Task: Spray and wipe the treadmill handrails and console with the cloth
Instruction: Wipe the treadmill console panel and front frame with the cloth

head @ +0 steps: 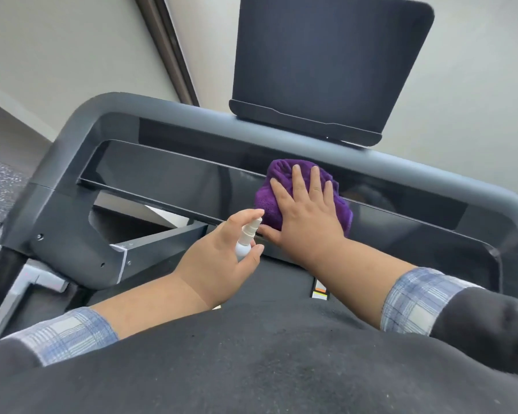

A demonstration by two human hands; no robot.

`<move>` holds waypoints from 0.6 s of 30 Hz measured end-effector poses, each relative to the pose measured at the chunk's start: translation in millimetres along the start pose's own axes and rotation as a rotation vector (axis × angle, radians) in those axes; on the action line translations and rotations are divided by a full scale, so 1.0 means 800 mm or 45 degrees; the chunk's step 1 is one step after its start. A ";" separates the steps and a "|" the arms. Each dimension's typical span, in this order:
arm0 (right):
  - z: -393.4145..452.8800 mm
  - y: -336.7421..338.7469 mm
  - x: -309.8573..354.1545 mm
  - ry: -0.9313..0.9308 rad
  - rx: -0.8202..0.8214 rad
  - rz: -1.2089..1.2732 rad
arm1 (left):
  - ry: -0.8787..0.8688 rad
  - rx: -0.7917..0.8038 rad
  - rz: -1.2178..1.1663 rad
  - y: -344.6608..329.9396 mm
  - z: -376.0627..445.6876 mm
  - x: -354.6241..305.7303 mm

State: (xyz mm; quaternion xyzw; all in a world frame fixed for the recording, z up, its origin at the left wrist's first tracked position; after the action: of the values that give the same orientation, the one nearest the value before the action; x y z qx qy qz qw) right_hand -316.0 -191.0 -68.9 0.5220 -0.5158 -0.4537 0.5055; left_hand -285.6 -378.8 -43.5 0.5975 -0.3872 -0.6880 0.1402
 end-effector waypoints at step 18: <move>0.053 -0.002 0.083 0.113 0.017 0.003 | 0.120 -0.158 0.024 0.071 -0.020 0.071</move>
State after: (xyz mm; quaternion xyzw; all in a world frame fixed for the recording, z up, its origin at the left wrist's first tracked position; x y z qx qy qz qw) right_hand -354.1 -260.2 -70.5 0.5444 -0.4964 -0.4261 0.5250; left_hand -299.7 -459.3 -43.8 0.6157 -0.3423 -0.6805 0.2015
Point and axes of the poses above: each hand's wrist, its own z-axis towards the middle knuckle, its own y-axis out of the back of the hand, x = y × z, the point moved 3 cm from there along z, towards the middle knuckle, and after that the axes turned 5 degrees about -x, right-handed, at the moved point
